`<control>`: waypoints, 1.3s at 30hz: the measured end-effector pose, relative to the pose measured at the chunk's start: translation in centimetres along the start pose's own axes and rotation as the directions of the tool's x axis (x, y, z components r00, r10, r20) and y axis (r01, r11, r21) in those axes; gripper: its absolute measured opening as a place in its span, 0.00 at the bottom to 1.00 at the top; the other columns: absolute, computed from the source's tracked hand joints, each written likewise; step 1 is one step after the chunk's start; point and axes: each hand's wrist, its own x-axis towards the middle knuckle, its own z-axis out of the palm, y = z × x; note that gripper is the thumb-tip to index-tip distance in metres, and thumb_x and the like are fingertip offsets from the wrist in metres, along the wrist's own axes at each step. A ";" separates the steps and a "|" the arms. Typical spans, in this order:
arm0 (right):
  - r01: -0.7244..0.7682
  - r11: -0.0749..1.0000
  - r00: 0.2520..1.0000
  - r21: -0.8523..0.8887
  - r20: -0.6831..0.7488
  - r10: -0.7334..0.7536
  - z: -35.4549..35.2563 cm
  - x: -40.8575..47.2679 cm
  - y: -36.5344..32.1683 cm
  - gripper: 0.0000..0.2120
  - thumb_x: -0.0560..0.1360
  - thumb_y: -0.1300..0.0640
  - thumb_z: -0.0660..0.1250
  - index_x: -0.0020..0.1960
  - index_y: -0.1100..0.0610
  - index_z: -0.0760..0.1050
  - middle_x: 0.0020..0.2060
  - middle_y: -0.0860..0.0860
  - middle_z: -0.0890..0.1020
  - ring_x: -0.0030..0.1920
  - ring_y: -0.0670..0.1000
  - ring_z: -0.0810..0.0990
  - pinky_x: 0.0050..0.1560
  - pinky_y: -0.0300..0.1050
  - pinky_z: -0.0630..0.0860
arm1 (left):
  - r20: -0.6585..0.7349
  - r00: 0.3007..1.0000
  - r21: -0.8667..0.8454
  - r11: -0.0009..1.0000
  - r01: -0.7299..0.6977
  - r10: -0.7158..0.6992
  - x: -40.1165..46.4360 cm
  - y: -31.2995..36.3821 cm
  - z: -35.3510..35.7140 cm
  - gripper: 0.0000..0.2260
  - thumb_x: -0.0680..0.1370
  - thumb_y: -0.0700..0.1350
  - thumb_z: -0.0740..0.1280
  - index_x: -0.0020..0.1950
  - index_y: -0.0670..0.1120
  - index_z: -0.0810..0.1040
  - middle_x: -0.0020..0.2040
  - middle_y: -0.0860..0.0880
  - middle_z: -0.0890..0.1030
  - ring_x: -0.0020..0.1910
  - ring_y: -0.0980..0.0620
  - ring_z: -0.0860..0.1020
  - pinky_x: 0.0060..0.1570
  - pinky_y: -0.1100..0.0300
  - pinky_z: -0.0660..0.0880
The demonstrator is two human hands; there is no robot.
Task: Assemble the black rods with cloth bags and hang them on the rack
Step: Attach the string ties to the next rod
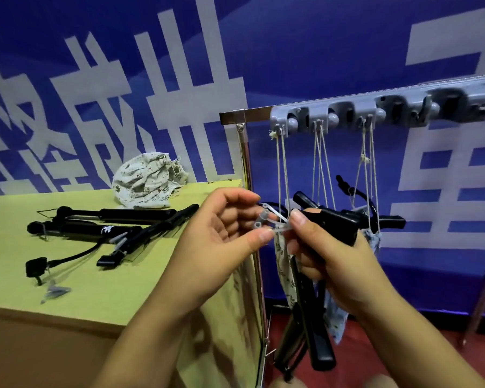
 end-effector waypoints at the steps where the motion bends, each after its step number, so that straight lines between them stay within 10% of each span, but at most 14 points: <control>1: 0.017 1.000 1.000 -0.017 0.003 -0.017 0.1 -0.2 -0.1 0.07 0.70 0.52 0.71 0.36 0.54 0.80 0.25 0.50 0.73 0.23 0.45 0.62 0.22 0.34 0.57 | -0.001 1.000 -0.006 1.000 -0.014 0.014 -0.1 0.1 0.0 0.17 0.65 0.37 0.72 0.50 0.51 0.77 0.44 0.51 0.84 0.47 0.54 0.82 0.48 0.65 0.76; 11: 0.171 0.960 0.976 -0.220 -0.093 -0.195 0.3 -0.3 0.2 0.07 0.69 0.51 0.71 0.45 0.52 0.83 0.42 0.48 0.86 0.47 0.44 0.83 0.50 0.36 0.77 | -0.013 0.994 0.233 0.968 -0.098 0.104 -0.8 -0.1 0.5 0.10 0.67 0.42 0.72 0.42 0.54 0.77 0.42 0.55 0.82 0.44 0.55 0.81 0.47 0.63 0.77; 18: 0.056 0.967 0.991 -0.248 -0.105 -0.085 0.2 2.8 0.6 0.04 0.71 0.56 0.69 0.44 0.54 0.81 0.37 0.50 0.85 0.37 0.43 0.81 0.36 0.38 0.78 | 0.017 0.989 0.432 0.891 -0.139 0.146 2.0 -1.4 0.1 0.09 0.69 0.37 0.75 0.40 0.51 0.80 0.41 0.62 0.83 0.43 0.65 0.81 0.44 0.70 0.76; 22: 0.030 0.990 0.978 -0.137 -0.200 -0.057 0.1 5.7 1.4 0.04 0.71 0.56 0.69 0.39 0.52 0.82 0.34 0.47 0.84 0.37 0.44 0.81 0.39 0.38 0.77 | 0.139 0.974 0.507 0.832 -0.226 0.180 4.3 -1.1 -1.0 0.06 0.71 0.50 0.71 0.45 0.52 0.83 0.43 0.54 0.84 0.42 0.58 0.82 0.45 0.63 0.79; 26: -0.008 1.000 0.987 -0.018 -0.161 0.005 0.0 8.4 1.6 0.10 0.73 0.60 0.66 0.35 0.55 0.82 0.31 0.49 0.84 0.33 0.44 0.82 0.37 0.38 0.78 | -0.081 0.995 0.496 0.864 0.085 -0.051 9.6 -4.7 -5.0 0.11 0.77 0.51 0.65 0.44 0.45 0.80 0.39 0.47 0.84 0.36 0.53 0.82 0.38 0.58 0.78; 29: -0.085 0.996 0.980 0.027 -0.176 0.088 -0.7 11.0 2.0 0.09 0.75 0.61 0.65 0.36 0.59 0.77 0.26 0.52 0.82 0.25 0.46 0.78 0.25 0.36 0.73 | -0.245 0.937 0.701 0.622 0.348 -0.249 17.1 -10.2 -9.5 0.06 0.79 0.41 0.62 0.50 0.44 0.79 0.47 0.45 0.84 0.42 0.52 0.81 0.46 0.56 0.76; 32: -0.106 0.992 0.967 0.075 -0.226 0.120 -1.6 12.5 2.6 0.08 0.74 0.60 0.65 0.36 0.60 0.74 0.21 0.50 0.77 0.19 0.45 0.72 0.18 0.34 0.66 | -0.153 0.946 0.948 0.229 0.222 -0.286 24.4 -16.1 -11.9 0.13 0.79 0.40 0.60 0.62 0.46 0.77 0.59 0.46 0.81 0.57 0.47 0.78 0.56 0.56 0.73; 35: -0.217 0.975 0.954 -0.044 -0.220 0.202 -2.5 15.4 3.7 0.09 0.74 0.61 0.66 0.36 0.61 0.72 0.24 0.52 0.75 0.16 0.45 0.68 0.17 0.35 0.64 | -0.070 0.950 0.992 0.077 0.098 -0.303 29.6 -21.2 -11.0 0.17 0.79 0.37 0.58 0.67 0.47 0.74 0.65 0.46 0.77 0.63 0.45 0.75 0.61 0.53 0.72; 39: -0.148 0.958 0.987 -0.245 0.018 0.157 -5.7 18.1 6.2 0.14 0.80 0.70 0.47 0.41 0.74 0.66 0.37 0.66 0.67 0.39 0.58 0.71 0.46 0.24 0.67 | -0.081 0.917 0.996 -0.007 0.085 -0.392 33.9 -26.0 -8.7 0.15 0.78 0.36 0.60 0.65 0.41 0.73 0.64 0.43 0.76 0.63 0.43 0.74 0.62 0.53 0.72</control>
